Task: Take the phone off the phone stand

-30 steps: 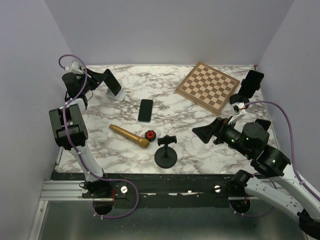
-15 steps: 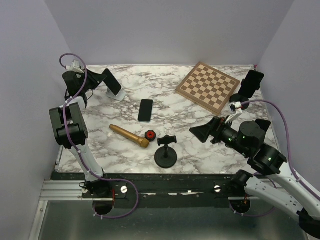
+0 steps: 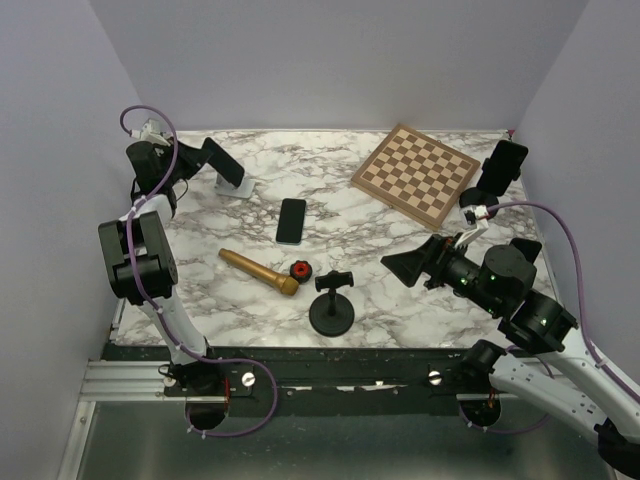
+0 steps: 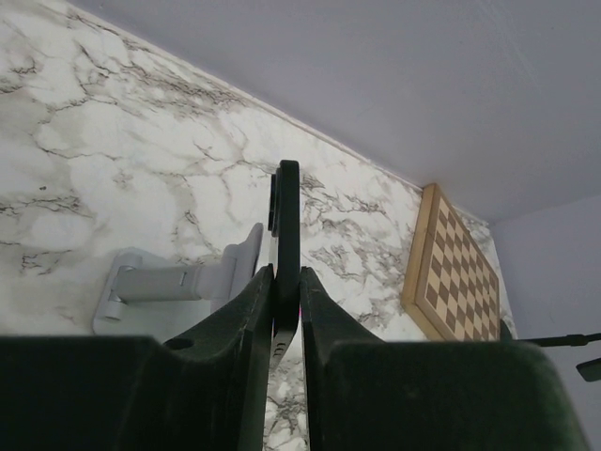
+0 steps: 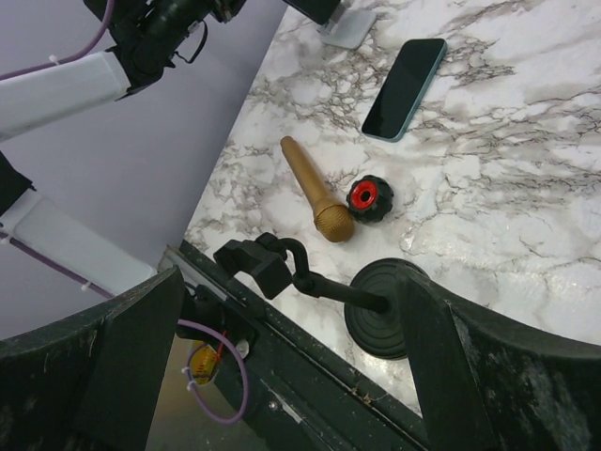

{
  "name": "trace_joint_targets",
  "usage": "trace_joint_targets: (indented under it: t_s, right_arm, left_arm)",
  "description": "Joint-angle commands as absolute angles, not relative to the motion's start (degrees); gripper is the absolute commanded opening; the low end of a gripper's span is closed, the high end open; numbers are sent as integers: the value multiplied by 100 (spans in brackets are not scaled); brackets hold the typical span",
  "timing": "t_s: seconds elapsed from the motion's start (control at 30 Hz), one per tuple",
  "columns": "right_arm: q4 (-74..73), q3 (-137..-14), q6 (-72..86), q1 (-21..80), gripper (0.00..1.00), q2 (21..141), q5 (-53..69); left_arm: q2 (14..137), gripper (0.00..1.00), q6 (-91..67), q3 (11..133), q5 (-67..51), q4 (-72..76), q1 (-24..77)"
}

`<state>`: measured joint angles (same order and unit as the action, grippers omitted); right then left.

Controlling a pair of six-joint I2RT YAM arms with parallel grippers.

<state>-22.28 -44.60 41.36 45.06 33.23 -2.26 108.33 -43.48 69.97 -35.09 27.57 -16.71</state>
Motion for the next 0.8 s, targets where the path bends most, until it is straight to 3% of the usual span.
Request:
trace_joint_targets:
  t_s: [0.0, 0.2, 0.33, 0.6, 0.77]
  right_arm:
    - [-2202, -4414, 4235, 4540, 100, 3359, -125]
    - [-2198, -4351, 4352, 4540, 100, 3394, -97]
    - [-2283, -4337, 4377, 4535, 100, 3298, -246]
    - [-2848, -4958, 4157, 4541, 100, 3226, -630]
    - [-3015, -5110, 4153, 4537, 100, 3139, -729]
  left_arm:
    - [10068, 11, -4097, 6919, -3182, 2635, -1527]
    - [9446, 4, -3981, 6900, -3189, 2417, -1422]
    - [9337, 0, -3151, 7556, -3346, 1061, -927]
    - [10278, 0, -2987, 8784, -4183, -806, 756]
    - [10891, 0, -2620, 9582, -4649, -2406, 1312]
